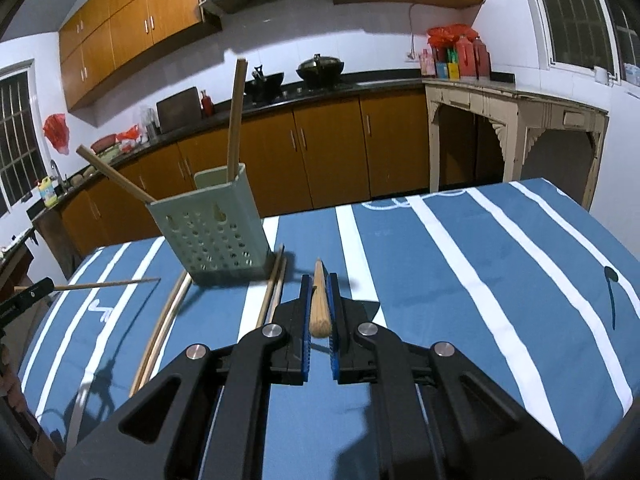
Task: Organize utensils
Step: 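Lift the right tool's chopstick upright while the left tool lifts its chopstick above the holder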
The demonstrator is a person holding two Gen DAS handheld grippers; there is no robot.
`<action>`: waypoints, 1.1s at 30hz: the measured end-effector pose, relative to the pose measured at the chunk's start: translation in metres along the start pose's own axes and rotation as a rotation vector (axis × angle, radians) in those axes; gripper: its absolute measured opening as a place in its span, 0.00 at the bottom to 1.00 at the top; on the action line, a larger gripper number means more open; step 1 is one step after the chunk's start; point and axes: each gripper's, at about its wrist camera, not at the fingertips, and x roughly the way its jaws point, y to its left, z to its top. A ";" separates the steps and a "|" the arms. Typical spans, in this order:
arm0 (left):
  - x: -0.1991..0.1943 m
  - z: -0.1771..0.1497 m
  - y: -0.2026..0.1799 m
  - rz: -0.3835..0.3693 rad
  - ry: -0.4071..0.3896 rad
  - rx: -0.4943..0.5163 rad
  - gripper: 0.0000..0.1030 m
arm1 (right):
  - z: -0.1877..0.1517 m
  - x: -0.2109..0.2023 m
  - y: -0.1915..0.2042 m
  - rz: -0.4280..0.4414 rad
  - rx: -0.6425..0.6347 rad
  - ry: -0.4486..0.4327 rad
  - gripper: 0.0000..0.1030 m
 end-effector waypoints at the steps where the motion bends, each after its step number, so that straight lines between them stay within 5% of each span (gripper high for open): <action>1: -0.002 0.002 0.000 -0.001 -0.008 -0.001 0.08 | 0.001 -0.001 0.000 0.000 0.000 -0.004 0.08; 20: -0.030 0.045 -0.022 -0.025 -0.125 0.058 0.07 | 0.049 -0.025 0.011 0.056 -0.003 -0.145 0.08; 33: -0.061 0.092 -0.063 -0.125 -0.247 0.101 0.07 | 0.103 -0.057 0.034 0.183 -0.013 -0.282 0.08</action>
